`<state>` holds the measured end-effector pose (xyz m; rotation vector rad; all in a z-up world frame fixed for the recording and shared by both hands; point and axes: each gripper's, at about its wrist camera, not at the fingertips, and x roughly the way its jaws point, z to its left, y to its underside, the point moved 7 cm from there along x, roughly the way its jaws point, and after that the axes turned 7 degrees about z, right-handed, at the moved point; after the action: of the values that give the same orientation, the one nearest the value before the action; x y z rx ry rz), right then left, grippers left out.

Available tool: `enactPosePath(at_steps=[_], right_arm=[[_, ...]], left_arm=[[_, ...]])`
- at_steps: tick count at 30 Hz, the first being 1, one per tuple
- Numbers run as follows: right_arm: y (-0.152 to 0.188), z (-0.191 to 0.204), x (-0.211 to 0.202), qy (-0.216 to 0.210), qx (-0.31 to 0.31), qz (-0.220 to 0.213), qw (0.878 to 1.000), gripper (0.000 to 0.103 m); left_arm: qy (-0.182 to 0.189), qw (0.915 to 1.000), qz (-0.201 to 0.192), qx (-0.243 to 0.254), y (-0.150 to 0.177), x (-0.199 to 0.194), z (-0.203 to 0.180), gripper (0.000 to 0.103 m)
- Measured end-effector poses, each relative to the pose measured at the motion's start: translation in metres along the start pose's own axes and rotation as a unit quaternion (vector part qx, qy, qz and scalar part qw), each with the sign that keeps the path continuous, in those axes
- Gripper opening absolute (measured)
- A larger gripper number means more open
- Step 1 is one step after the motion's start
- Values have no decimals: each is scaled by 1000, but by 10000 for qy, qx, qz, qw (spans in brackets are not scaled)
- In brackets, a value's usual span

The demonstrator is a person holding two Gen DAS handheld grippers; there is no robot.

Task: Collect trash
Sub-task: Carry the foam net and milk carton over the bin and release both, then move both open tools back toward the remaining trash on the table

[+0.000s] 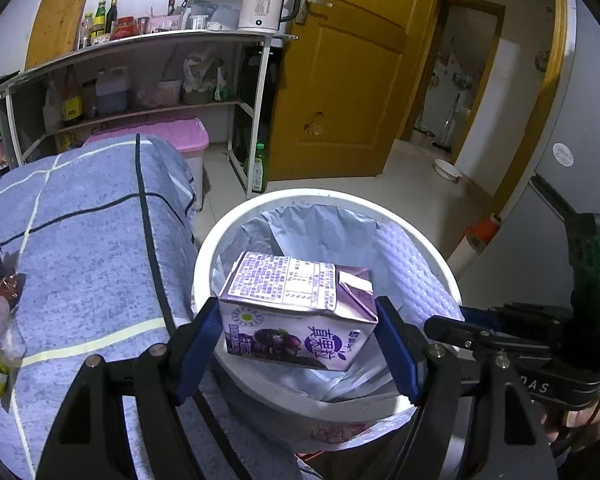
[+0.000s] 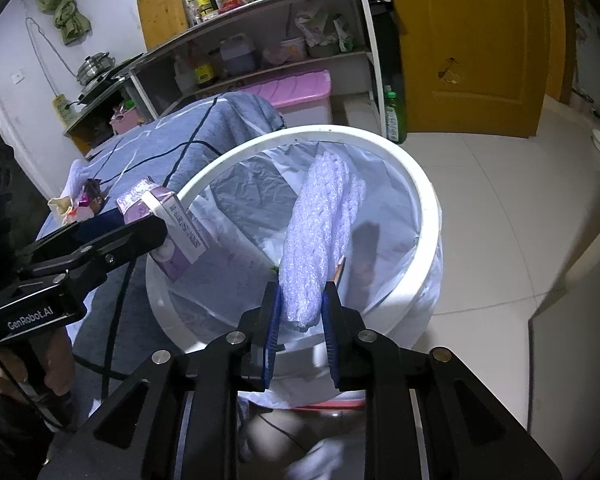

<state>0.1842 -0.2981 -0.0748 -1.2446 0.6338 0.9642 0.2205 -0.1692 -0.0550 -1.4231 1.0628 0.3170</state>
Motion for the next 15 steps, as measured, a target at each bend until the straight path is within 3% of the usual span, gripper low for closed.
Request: enactPosePath(at_steps=[8, 15], right_arm=[[-2, 1, -1, 5, -15, -49, 10000, 37], [-3, 4, -6, -4, -32, -97, 9999, 40]], left_arm=[[-4, 10000, 29, -22, -3, 3, 1, 77], [1, 10000, -27, -27, -2, -1, 2, 77]])
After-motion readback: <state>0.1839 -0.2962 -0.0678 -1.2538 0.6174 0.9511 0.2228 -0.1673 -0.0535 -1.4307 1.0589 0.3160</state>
